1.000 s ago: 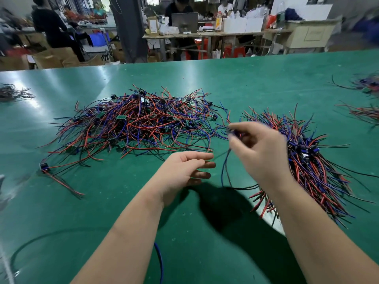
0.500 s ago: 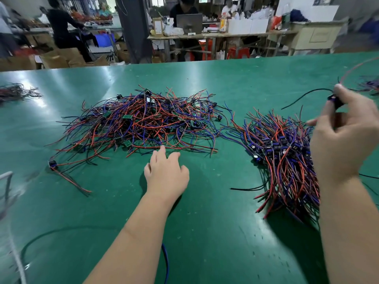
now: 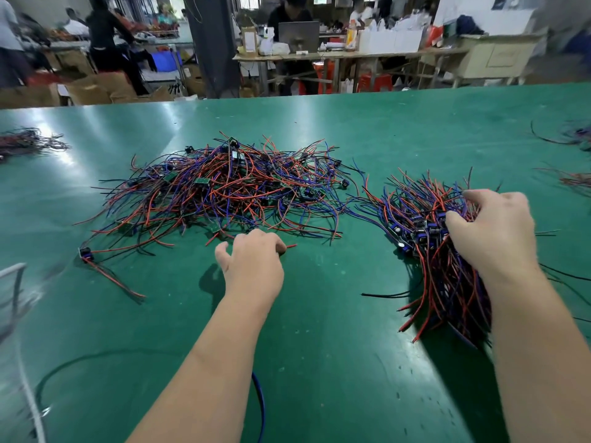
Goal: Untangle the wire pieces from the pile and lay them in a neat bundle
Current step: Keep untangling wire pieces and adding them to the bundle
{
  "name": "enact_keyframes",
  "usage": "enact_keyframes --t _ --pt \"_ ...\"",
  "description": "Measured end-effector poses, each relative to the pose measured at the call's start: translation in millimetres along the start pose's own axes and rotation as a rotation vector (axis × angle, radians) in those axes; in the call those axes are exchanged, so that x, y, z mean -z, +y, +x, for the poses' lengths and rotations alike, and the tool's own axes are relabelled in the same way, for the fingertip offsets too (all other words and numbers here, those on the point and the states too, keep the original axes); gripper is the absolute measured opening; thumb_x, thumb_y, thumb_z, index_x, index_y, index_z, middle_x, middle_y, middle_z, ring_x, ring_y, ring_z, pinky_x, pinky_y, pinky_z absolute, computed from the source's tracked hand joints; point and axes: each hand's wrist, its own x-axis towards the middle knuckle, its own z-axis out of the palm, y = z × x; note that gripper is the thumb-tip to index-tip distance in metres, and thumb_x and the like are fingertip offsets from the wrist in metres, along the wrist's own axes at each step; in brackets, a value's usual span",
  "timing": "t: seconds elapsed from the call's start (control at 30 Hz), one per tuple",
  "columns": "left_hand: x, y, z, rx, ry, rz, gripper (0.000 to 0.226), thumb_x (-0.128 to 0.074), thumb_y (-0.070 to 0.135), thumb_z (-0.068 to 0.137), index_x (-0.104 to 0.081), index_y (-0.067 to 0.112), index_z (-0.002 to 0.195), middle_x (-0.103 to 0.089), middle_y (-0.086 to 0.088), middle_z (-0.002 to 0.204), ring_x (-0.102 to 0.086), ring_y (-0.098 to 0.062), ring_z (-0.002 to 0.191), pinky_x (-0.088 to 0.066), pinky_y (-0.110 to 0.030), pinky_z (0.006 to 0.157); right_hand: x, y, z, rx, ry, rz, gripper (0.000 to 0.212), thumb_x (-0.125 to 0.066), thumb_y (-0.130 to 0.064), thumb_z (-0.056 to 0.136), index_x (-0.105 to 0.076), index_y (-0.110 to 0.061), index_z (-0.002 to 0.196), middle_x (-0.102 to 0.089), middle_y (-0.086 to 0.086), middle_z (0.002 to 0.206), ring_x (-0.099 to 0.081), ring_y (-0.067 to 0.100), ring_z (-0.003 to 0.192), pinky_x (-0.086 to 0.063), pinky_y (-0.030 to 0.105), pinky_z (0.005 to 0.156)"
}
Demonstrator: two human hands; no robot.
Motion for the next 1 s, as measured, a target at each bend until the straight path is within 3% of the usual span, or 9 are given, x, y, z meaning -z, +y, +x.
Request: enact_keyframes --t 0.17,0.27,0.33,0.47,0.57,0.67,0.73,0.83,1.0 --pt "10.1 10.3 -7.7 -0.127 0.090 -0.287 0.032 -0.055 -0.001 0.080 -0.069 0.027 0.086 -0.070 0.009 0.090 -0.057 -0.019 0.098 -0.032 -0.030 0.084 -8.9 -27.2 -18.3 0.287 0.066 0.252 0.020 -0.060 -0.009 0.084 -0.073 -0.012 0.100 -0.069 0.009 0.098 -0.061 0.018 0.086 -0.043 0.023 0.082" --pt "27.9 29.8 -20.6 -0.279 0.269 -0.644 0.038 -0.051 -0.013 0.071 -0.066 0.019 0.081 -0.062 0.008 0.081 -0.058 -0.012 0.081 -0.040 -0.018 0.073 -20.9 -42.7 -36.0 0.399 -0.239 0.348 0.020 -0.064 -0.008 0.085 -0.074 -0.019 0.099 -0.072 -0.002 0.086 -0.059 0.003 0.065 -0.043 0.006 0.063" --pt "39.5 43.3 -29.4 -0.394 0.353 -0.821 0.036 -0.054 -0.011 0.073 -0.062 0.024 0.081 -0.058 0.014 0.078 -0.053 -0.001 0.071 -0.039 -0.011 0.069 -28.4 -49.7 -48.8 0.443 -0.546 0.429 0.030 -0.070 -0.006 0.082 -0.069 -0.024 0.106 -0.069 -0.002 0.089 -0.058 0.013 0.062 -0.047 0.013 0.063" --pt "45.2 62.4 -44.8 -0.465 0.035 -1.227 0.037 -0.057 -0.010 0.076 -0.057 0.027 0.073 -0.068 0.012 0.080 -0.062 -0.004 0.073 -0.047 -0.015 0.070 -36.3 -61.9 -67.8 0.507 -0.794 0.685 0.017 -0.074 0.003 0.075 -0.065 -0.009 0.084 -0.066 0.013 0.076 -0.055 0.025 0.065 -0.052 0.037 0.069" --pt "46.8 67.5 -48.7 -0.395 -0.083 -1.406 0.024 -0.065 0.001 0.081 -0.061 0.024 0.076 -0.067 0.006 0.076 -0.062 -0.005 0.069 -0.050 -0.018 0.063 -36.4 -64.3 -69.1 0.430 -0.747 0.815 0.024 -0.059 0.016 0.081 -0.066 -0.006 0.074 -0.068 0.005 0.064 -0.062 0.011 0.062 -0.056 0.026 0.062" --pt "49.4 58.6 -36.8 -0.269 0.023 -1.386 0.011 -0.060 0.011 0.090 -0.063 0.022 0.091 -0.068 0.008 0.084 -0.063 -0.001 0.075 -0.049 -0.015 0.070 -28.3 -66.5 -65.1 0.197 -0.857 1.177 0.006 -0.059 -0.002 0.085 -0.063 -0.006 0.088 -0.070 0.002 0.062 -0.066 0.009 0.053 -0.047 0.016 0.046" --pt "51.8 51.9 -28.7 -0.145 -0.022 -1.348 0.015 -0.051 0.010 0.097 -0.062 0.020 0.098 -0.071 0.003 0.092 -0.064 -0.002 0.083 -0.047 -0.014 0.076 -21.1 -64.6 -58.0 0.021 -0.857 1.420 0.024 -0.059 -0.016 0.078 -0.061 -0.009 0.100 -0.071 0.006 0.068 -0.067 0.010 0.054 -0.046 0.014 0.044" --pt "55.8 53.6 -30.6 0.012 -0.329 -1.464 0.027 -0.044 0.021 0.099 -0.068 0.016 0.092 -0.074 -0.002 0.083 -0.069 -0.013 0.074 -0.052 -0.021 0.067 -12.9 -60.2 -48.2 -0.091 -0.824 1.629 0.030 -0.058 -0.016 0.076 -0.060 -0.011 0.106 -0.072 0.004 0.072 -0.065 0.004 0.056 -0.047 0.011 0.046" --pt "59.0 55.7 -39.3 -0.019 -0.658 -1.561 0.028 -0.062 0.034 0.078 -0.074 0.013 0.091 -0.075 -0.003 0.092 -0.070 -0.013 0.067 -0.053 -0.023 0.049 -9.6 -59.5 -43.4 -0.218 -0.793 1.693 0.030 -0.058 -0.010 0.074 -0.062 -0.013 0.103 -0.071 0.000 0.073 -0.060 0.001 0.053 -0.046 0.009 0.047"
